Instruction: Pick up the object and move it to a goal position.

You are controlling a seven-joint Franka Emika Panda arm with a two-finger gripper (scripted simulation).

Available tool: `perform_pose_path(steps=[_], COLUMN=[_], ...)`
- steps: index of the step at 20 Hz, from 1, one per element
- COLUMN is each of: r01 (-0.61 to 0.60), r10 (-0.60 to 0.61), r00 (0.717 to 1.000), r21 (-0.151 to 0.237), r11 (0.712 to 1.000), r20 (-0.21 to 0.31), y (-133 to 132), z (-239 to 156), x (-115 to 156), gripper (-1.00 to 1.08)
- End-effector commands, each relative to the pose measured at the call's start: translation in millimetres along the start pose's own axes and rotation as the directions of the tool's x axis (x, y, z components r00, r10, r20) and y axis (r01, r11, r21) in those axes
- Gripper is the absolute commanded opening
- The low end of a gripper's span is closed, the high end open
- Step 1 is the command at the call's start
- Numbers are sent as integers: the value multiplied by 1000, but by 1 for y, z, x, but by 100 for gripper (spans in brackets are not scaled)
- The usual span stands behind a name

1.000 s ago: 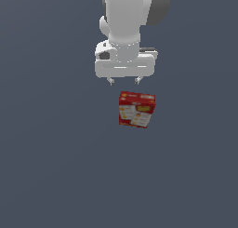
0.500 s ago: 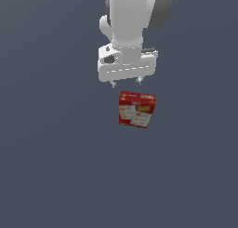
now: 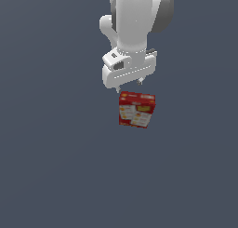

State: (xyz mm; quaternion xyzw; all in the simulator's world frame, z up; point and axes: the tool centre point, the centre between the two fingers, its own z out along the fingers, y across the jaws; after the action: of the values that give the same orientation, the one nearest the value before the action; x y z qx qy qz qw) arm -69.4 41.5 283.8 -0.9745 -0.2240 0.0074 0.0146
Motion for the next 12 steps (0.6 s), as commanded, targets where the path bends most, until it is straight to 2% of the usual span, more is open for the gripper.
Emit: perform_pose_path(steps=[1,6,12], r01=[74,216,382], r10=[-74,-216,-382], r00=[997,976,924], r21=[-3,-8,-14], r11=[997,976,924], r20=[0,1,4], y=[-3,-9,-16], z=[3,10,18], x=[1,3,6], gripper=[100,100,100])
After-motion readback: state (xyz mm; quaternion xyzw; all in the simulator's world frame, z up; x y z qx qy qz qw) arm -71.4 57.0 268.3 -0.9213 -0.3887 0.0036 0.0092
